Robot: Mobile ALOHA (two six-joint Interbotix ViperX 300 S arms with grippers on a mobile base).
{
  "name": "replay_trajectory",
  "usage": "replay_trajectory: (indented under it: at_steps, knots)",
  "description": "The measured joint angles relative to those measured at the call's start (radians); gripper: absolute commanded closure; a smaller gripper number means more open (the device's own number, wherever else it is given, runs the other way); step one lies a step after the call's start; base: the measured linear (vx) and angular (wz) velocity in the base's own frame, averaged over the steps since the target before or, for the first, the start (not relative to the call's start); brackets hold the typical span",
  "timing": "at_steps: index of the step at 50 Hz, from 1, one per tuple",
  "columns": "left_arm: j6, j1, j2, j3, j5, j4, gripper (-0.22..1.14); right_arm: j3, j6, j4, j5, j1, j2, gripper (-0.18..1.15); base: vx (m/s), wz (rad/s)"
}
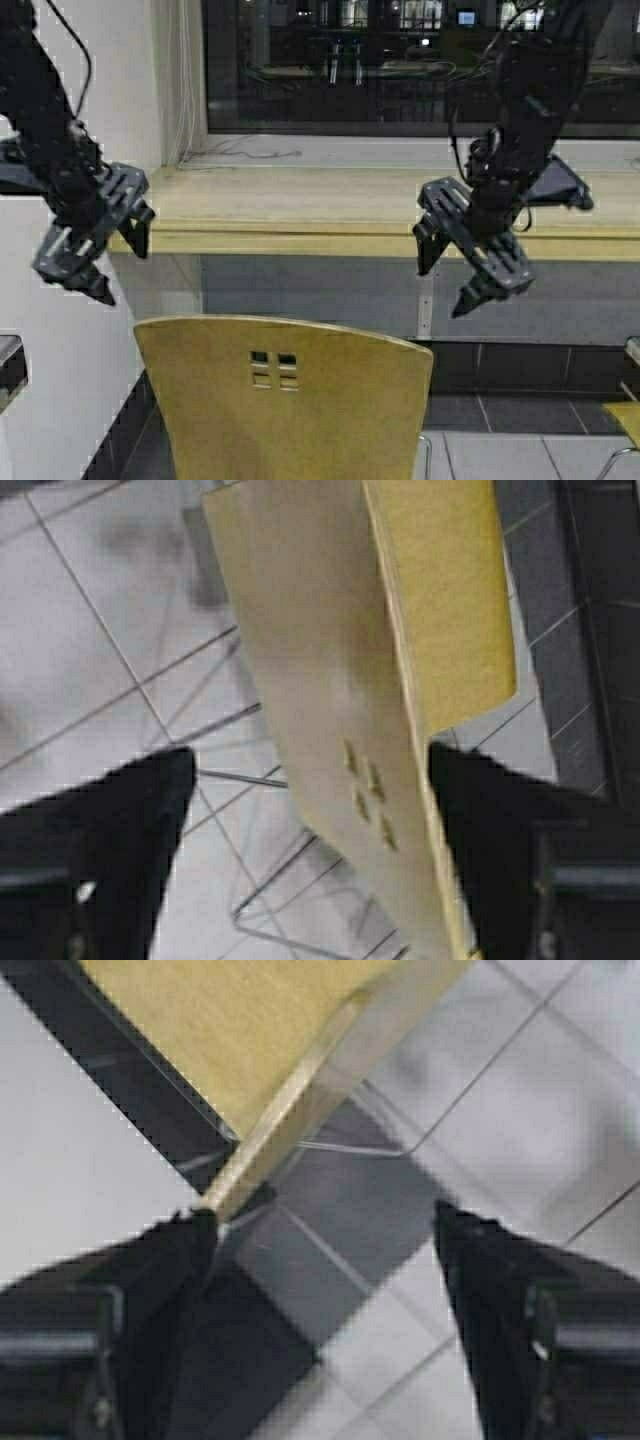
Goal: Push the chairs under the table
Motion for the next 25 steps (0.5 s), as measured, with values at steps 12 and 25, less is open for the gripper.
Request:
replay_trajectory:
  at_steps: [12,25]
  knots:
    - [-0.021,-0.049,0.152,-0.147,0.005,-0.035,-0.07,-0.137,0.025,0.129,0.000,0.058,0.106,0.01,-0.01,-0.02]
    - [-0.023,-0.046,0.265,-0.249,-0.003,-0.069,-0.07,-0.249,0.021,0.178,0.018,0.051,0.233,0.01,-0.02,0.00]
